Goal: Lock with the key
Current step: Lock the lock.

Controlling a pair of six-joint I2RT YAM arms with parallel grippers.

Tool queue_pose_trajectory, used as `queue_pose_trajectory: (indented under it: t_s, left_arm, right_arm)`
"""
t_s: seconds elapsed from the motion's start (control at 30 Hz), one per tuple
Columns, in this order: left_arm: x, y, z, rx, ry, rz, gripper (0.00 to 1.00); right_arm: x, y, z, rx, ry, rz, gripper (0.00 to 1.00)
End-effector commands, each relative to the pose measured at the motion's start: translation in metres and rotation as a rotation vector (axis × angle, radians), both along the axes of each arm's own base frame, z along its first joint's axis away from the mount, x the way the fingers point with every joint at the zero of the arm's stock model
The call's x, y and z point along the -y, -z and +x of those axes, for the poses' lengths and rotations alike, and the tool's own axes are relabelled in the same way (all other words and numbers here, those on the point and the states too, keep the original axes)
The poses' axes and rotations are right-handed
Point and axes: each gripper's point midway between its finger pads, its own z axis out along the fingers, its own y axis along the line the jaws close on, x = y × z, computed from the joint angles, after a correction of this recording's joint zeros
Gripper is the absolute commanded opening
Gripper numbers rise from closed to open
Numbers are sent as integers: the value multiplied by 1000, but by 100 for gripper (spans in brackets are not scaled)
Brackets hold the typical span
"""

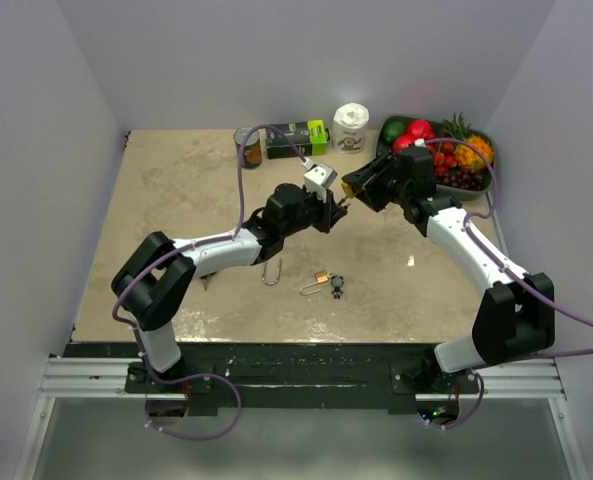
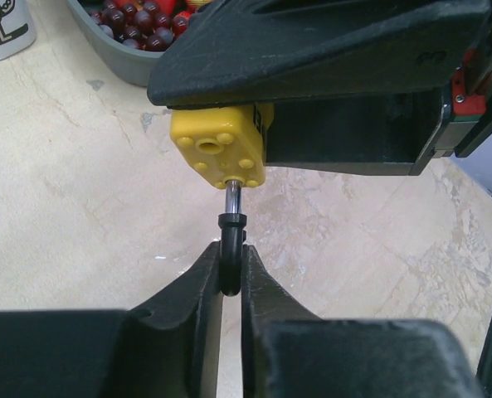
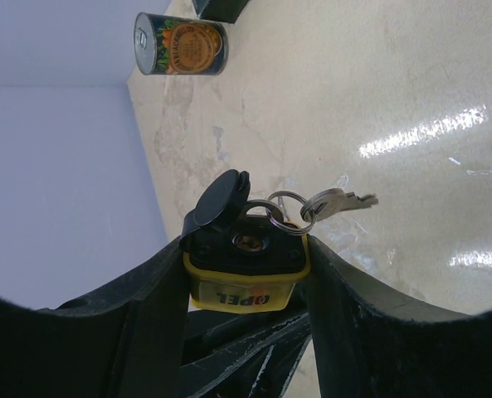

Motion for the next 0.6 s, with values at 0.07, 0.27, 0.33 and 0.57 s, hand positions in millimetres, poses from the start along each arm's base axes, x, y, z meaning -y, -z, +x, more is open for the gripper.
queue_pose_trajectory:
  t_s: [0.07, 0.27, 0.33, 0.57]
  left_arm:
    - [-3, -41, 3, 106, -10, -69, 0]
    - [-2, -46, 3, 119, -1, -75, 0]
    - [-2, -49, 1, 125, 7, -74, 0]
    - [-15, -61, -15, 154, 117, -45, 0]
  right_arm:
    - [-10, -40, 10, 107, -22, 54, 0]
    - [-11, -37, 9, 114, -31, 48, 13]
    - [-11, -38, 10, 130, -37, 38, 50]
    - [3, -63, 15, 287, -106, -72, 99]
